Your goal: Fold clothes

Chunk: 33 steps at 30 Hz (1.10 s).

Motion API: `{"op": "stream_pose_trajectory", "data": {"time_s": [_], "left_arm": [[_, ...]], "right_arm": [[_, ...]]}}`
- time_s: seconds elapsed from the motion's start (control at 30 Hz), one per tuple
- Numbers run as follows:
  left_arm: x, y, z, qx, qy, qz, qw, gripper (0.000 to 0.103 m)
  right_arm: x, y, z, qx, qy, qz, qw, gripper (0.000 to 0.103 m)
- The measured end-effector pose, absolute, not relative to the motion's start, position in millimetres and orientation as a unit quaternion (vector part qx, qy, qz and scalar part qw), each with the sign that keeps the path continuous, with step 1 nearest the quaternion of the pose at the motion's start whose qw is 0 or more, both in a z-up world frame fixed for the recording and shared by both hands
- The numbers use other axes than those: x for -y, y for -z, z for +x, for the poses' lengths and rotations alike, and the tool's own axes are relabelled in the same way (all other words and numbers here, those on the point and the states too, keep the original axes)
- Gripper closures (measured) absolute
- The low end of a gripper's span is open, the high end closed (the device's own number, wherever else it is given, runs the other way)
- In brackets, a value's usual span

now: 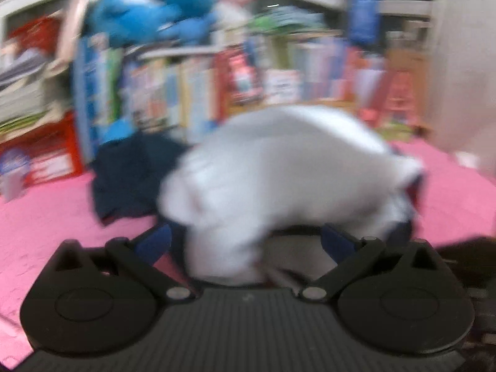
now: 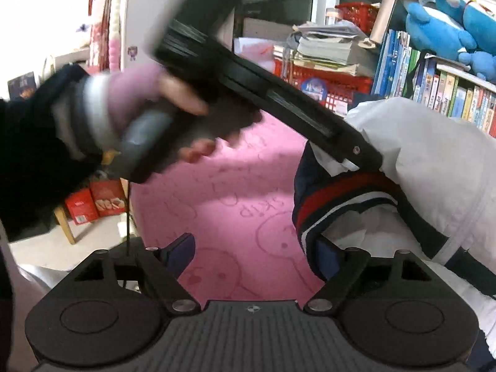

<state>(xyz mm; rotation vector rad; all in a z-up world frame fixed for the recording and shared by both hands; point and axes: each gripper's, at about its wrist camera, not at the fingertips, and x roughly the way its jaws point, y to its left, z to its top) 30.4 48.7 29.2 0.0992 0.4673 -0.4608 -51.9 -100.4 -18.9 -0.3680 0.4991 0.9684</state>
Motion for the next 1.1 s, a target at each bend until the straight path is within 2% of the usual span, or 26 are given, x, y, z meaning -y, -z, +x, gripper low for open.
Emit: {"op": "stream_pose_trajectory", "data": {"time_s": [0.1, 0.2, 0.47, 0.57, 0.7, 0.83, 1.03, 1.1], "left_arm": [[-33, -22, 25, -0.247, 0.23, 0.079, 0.938, 0.0], [-15, -3, 34, -0.273, 0.174, 0.126, 0.938, 0.0], [-31, 29, 34, -0.303, 0.089, 0.114, 0.942, 0.0], [-40, 28, 26, -0.304, 0.073, 0.119, 0.942, 0.0], [-55, 27, 17, -0.309, 0.066, 0.086, 0.945, 0.0], [-56, 25, 5, -0.303, 0.073, 0.082, 0.947, 0.0], [-58, -2, -14, -0.249, 0.16, 0.049, 0.954, 0.0], [-37, -3, -7, -0.236, 0.155, 0.097, 0.954, 0.0]], "right_arm": [[85, 21, -54, -0.219, -0.447, -0.206, 0.843, 0.015], [78, 27, -60, -0.218, -0.435, -0.223, 0.845, 0.015], [107, 16, -75, -0.193, -0.433, -0.222, 0.852, 0.015], [129, 0, -62, -0.17, -0.384, -0.221, 0.88, 0.008], [141, -3, -17, -0.162, -0.23, -0.257, 0.925, 0.007], [135, 3, 28, -0.152, -0.142, -0.299, 0.931, 0.007], [137, -22, 49, -0.106, -0.115, -0.249, 0.956, 0.007], [142, -28, 55, -0.107, -0.118, -0.23, 0.96, 0.007]]}}
